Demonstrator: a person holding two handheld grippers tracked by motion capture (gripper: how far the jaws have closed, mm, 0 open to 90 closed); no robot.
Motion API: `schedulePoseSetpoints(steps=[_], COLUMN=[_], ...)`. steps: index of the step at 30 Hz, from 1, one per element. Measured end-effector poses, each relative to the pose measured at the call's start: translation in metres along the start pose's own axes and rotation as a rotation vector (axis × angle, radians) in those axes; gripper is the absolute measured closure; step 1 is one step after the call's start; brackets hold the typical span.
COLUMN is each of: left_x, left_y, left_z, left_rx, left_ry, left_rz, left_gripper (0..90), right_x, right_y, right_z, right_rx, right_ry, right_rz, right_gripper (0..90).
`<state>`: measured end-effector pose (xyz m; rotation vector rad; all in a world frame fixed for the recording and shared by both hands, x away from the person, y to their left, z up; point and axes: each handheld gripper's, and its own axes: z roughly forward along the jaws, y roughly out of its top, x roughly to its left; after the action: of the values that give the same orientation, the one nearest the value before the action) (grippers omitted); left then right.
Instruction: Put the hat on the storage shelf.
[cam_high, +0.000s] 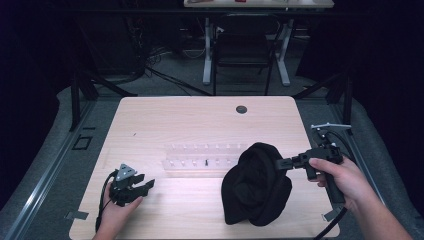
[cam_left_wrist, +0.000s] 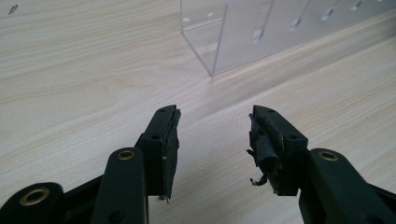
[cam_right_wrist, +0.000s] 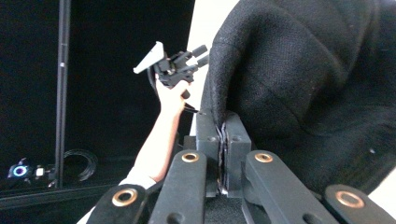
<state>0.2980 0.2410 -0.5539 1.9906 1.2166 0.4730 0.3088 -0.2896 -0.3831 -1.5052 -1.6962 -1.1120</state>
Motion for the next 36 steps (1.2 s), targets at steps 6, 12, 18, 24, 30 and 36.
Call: schedulePoseSetpoints(steps=[6, 12, 18, 24, 30, 36], left_x=[0.0, 0.0, 0.0, 0.0, -0.001, -0.001], left_y=[0.0, 0.0, 0.0, 0.0, -0.001, -0.001], left_z=[0.0, 0.0, 0.001, 0.001, 0.003, 0.004], left_rx=[0.003, 0.006, 0.004, 0.002, 0.021, 0.024], left_ry=[-0.002, -0.004, -0.004, -0.005, -0.016, -0.023], left_rz=[-0.003, -0.007, -0.003, -0.006, 0.004, 0.005], left_gripper=[51.6, 51.6, 51.7, 51.6, 50.1, 47.3], right_x=[0.01, 0.022, 0.03, 0.037, 0.043, 0.047], right_y=[0.002, 0.005, 0.009, 0.014, 0.021, 0.029], right_z=[-0.005, -0.018, -0.026, -0.028, -0.034, -0.039], right_rx=[-0.034, -0.079, -0.119, -0.134, -0.166, -0.19], right_ry=[0.04, 0.064, 0.087, 0.097, 0.105, 0.095], right_rz=[-0.024, -0.047, -0.06, -0.072, -0.08, -0.082], right_gripper=[88.6, 88.6, 88.6, 88.6, 88.5, 88.6])
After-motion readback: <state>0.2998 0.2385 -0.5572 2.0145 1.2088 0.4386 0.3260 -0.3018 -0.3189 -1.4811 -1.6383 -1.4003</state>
